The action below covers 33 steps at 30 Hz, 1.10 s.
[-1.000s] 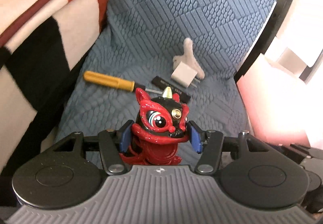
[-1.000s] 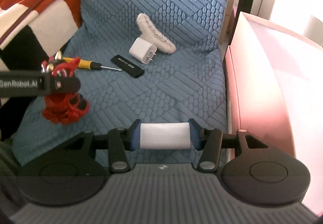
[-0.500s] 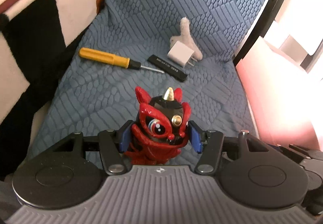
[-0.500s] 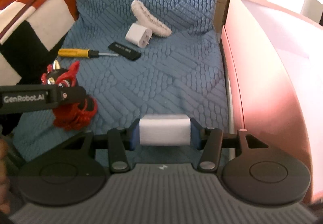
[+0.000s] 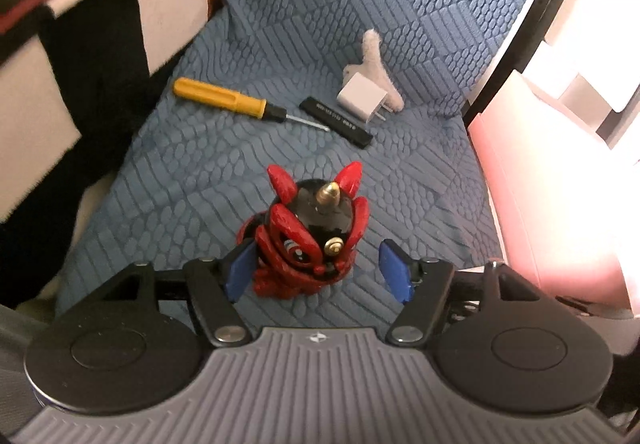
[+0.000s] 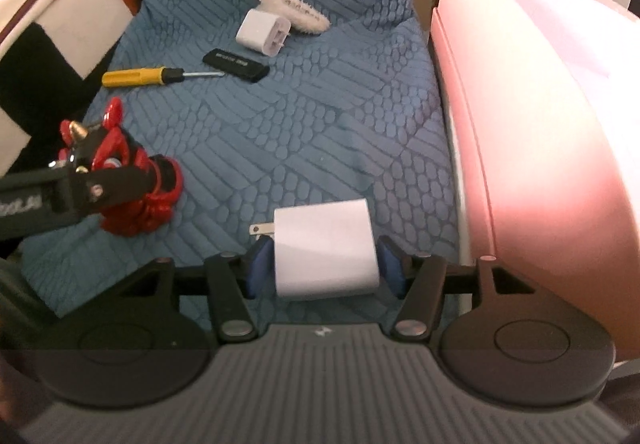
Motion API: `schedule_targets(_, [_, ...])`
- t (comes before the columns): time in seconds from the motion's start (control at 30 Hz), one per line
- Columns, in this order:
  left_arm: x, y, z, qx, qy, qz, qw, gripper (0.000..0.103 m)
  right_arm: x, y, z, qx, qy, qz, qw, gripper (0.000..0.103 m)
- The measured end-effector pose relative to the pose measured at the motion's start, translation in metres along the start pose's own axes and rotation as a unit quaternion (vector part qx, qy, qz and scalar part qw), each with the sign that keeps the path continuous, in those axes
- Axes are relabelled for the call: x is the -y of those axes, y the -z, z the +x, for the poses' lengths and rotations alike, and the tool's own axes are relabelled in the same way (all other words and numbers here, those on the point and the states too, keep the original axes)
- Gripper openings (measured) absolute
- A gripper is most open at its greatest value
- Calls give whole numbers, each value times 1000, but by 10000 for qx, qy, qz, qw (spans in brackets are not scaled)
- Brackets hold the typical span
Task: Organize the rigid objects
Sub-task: 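Lift the red figurine with the left gripper while the right gripper lifts the white cube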
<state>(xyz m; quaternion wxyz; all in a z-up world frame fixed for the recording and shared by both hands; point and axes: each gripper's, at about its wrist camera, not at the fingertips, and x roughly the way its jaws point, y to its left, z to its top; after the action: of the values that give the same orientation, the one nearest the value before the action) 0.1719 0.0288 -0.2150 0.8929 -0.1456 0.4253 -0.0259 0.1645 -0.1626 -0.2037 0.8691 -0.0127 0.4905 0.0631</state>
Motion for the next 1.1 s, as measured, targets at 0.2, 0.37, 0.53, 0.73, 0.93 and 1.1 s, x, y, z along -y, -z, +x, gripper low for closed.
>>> schedule_targets(0.2, [-4,-3,3,-29,39,-79,10000,75,-7,0,7,-34,272,-369,9989,65])
schedule_targets(0.37, [-6,-4,4,-39,39,-103,9999,75,-1,-4,8,-98,210,-176,9996,59])
schedule_targets(0.53, [-10,-6,7,-57,108,-239,9996,75,-13,-1,5,46,257,-501,9984,53])
schedule_targets(0.73, [-10,-9,7,-7,90,-180,9998,75,-5,-6,-3,413,305,-296,9982,53])
schedule_targets(0.93, [-9,-12,13,5,145,-157,9998,75,1,-6,7,185,93,-11,9998,53])
schedule_targets(1.1, [-7,-14,17,35,69,-92,9999,75,-6,-4,9,159,155,-140,9997,53])
